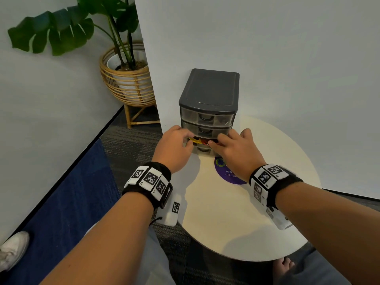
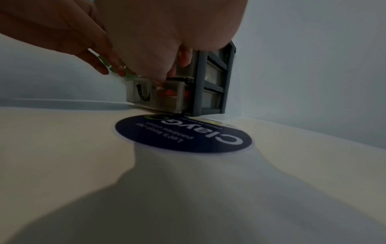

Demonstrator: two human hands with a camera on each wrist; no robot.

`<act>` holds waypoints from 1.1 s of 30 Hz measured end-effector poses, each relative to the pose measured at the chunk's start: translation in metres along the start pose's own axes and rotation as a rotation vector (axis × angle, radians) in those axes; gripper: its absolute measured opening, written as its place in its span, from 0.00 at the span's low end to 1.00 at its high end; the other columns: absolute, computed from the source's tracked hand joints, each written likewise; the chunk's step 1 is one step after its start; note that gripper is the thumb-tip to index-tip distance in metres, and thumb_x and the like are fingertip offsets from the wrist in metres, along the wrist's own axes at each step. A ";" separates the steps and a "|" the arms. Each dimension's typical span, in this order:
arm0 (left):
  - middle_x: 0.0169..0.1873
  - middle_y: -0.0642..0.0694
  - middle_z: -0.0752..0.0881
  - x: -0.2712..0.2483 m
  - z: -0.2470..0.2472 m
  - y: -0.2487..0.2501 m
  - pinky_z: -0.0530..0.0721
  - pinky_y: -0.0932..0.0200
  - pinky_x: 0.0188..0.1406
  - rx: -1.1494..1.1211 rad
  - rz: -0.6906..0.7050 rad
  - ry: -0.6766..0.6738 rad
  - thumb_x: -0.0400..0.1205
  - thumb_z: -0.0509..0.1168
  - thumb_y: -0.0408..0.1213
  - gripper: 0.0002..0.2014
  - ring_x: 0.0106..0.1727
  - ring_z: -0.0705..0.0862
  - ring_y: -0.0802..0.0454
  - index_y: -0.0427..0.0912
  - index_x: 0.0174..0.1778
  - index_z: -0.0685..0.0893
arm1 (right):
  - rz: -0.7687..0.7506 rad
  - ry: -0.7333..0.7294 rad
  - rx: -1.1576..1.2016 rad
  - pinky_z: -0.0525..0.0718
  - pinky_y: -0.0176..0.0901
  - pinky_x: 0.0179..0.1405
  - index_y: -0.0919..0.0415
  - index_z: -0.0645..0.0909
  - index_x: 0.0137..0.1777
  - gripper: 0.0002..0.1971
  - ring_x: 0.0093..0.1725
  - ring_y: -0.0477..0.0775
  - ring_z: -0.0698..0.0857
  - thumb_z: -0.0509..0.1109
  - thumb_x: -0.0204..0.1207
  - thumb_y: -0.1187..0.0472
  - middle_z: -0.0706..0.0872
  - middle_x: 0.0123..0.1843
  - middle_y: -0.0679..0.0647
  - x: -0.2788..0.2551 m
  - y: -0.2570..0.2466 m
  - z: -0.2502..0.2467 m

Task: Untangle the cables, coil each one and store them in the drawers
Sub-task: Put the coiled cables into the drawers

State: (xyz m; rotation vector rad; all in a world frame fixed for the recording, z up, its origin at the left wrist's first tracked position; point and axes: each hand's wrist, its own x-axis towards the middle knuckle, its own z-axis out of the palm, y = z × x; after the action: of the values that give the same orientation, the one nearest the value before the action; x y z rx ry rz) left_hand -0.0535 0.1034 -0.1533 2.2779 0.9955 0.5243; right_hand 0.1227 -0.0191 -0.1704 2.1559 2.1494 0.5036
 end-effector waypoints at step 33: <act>0.60 0.54 0.76 0.016 0.008 -0.001 0.76 0.66 0.45 -0.331 -0.225 -0.014 0.83 0.73 0.33 0.39 0.48 0.83 0.59 0.54 0.85 0.58 | 0.552 0.111 0.340 0.72 0.54 0.59 0.54 0.72 0.62 0.22 0.58 0.56 0.77 0.76 0.77 0.44 0.79 0.60 0.53 0.015 0.006 0.004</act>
State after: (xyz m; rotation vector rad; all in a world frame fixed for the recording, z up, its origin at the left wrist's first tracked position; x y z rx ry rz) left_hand -0.0391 0.1126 -0.1582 1.8497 1.0561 0.5321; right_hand 0.1291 -0.0035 -0.1693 2.9946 1.7645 0.2968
